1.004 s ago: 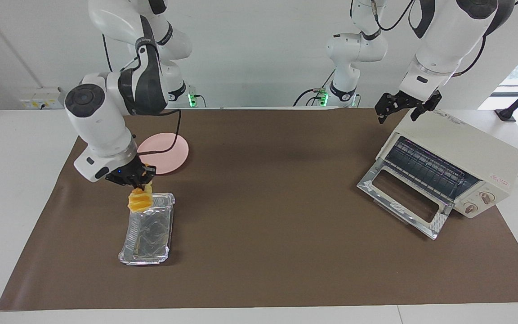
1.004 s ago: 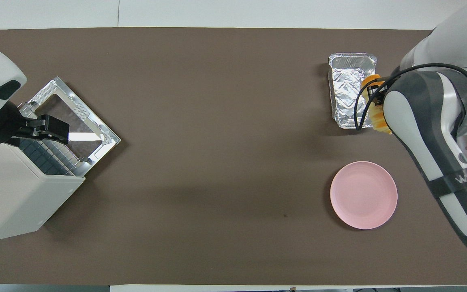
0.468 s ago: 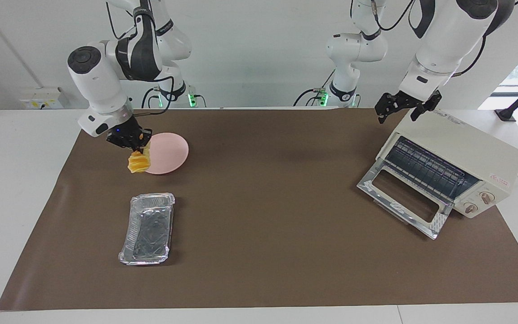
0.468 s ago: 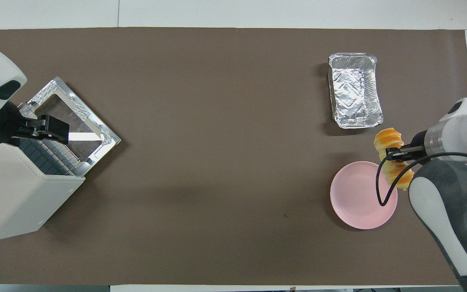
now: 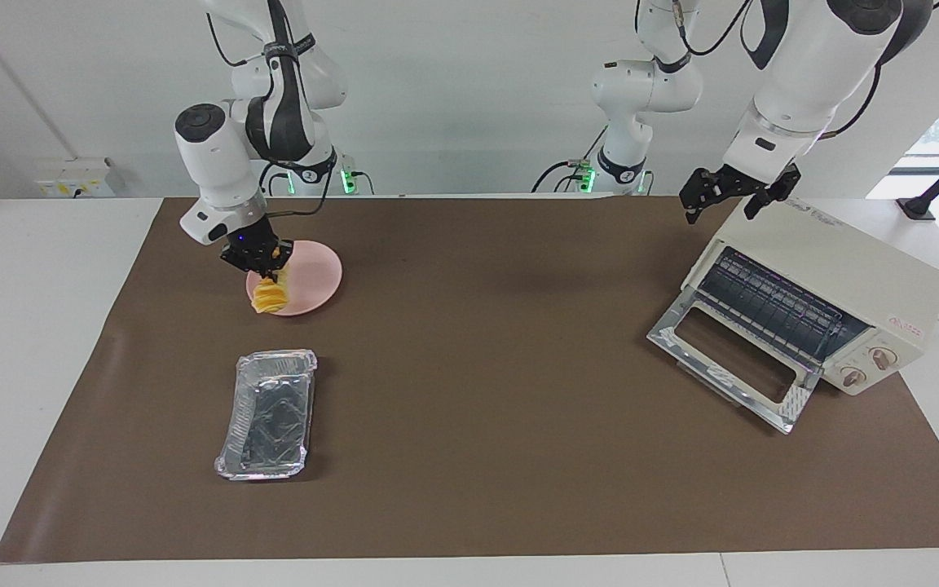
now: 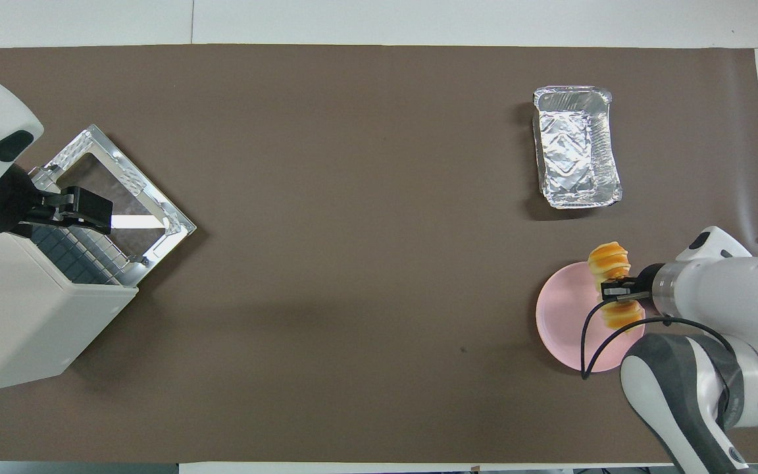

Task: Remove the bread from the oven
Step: 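Lower the bread onto the pink plate and open the right gripper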

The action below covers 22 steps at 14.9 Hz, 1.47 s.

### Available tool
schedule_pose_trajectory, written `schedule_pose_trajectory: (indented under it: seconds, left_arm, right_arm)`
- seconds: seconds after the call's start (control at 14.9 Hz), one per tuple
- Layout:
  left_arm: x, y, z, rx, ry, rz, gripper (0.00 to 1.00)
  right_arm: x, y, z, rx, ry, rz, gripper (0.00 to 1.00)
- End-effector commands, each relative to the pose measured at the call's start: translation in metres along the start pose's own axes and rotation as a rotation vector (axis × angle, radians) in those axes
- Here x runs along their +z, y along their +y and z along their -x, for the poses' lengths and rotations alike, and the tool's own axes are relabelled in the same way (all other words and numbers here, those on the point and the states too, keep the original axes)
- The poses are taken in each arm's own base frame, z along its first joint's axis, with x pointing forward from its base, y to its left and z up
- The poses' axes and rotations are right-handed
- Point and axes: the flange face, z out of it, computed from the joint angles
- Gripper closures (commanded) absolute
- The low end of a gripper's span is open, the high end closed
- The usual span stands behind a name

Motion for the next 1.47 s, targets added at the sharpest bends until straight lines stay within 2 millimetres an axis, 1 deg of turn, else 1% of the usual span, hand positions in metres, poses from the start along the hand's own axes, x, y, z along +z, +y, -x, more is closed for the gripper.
schedule_pose_trajectory:
  seconds: [0.0, 0.13, 0.2, 0.27, 0.54, 0.8, 1.2, 1.27, 1.34, 1.41]
  left_arm:
    - [-0.003, -0.002, 0.005, 0.003, 0.009, 0.02, 0.0]
    - [-0.002, -0.003, 0.005, 0.003, 0.007, 0.02, 0.0]
    - [-0.002, -0.002, 0.005, 0.003, 0.007, 0.02, 0.0]
    - [-0.002, -0.003, 0.005, 0.002, 0.007, 0.02, 0.0]
    - [-0.003, -0.003, 0.005, 0.002, 0.009, 0.02, 0.0]
    - [-0.003, -0.002, 0.005, 0.003, 0.009, 0.02, 0.0]
    - [-0.003, -0.003, 0.005, 0.002, 0.009, 0.02, 0.0]
    - [-0.003, -0.003, 0.005, 0.003, 0.009, 0.02, 0.0]
    - [-0.003, -0.002, 0.005, 0.003, 0.009, 0.02, 0.0]
    - [-0.003, -0.002, 0.005, 0.003, 0.009, 0.02, 0.0]
  right_arm:
    - [0.016, -0.011, 0.013, 0.015, 0.023, -0.012, 1.0]
    - [0.022, -0.035, 0.017, 0.032, 0.033, -0.018, 1.0]
    - [0.024, -0.044, 0.018, 0.034, 0.034, -0.02, 1.0]
    - [0.027, -0.048, 0.017, 0.034, 0.037, -0.022, 1.0]
    - [0.038, -0.047, 0.013, 0.027, 0.056, -0.023, 1.0]
    - [0.044, -0.046, 0.019, 0.032, 0.045, -0.023, 1.0]
    - [0.043, -0.046, 0.023, 0.036, 0.033, -0.022, 1.0]
    - [0.043, -0.045, 0.023, 0.036, 0.027, -0.022, 0.69]
    - [0.044, -0.044, 0.023, 0.039, 0.025, -0.022, 0.01]
    - [0.043, -0.045, 0.022, 0.039, 0.024, -0.022, 0.0]
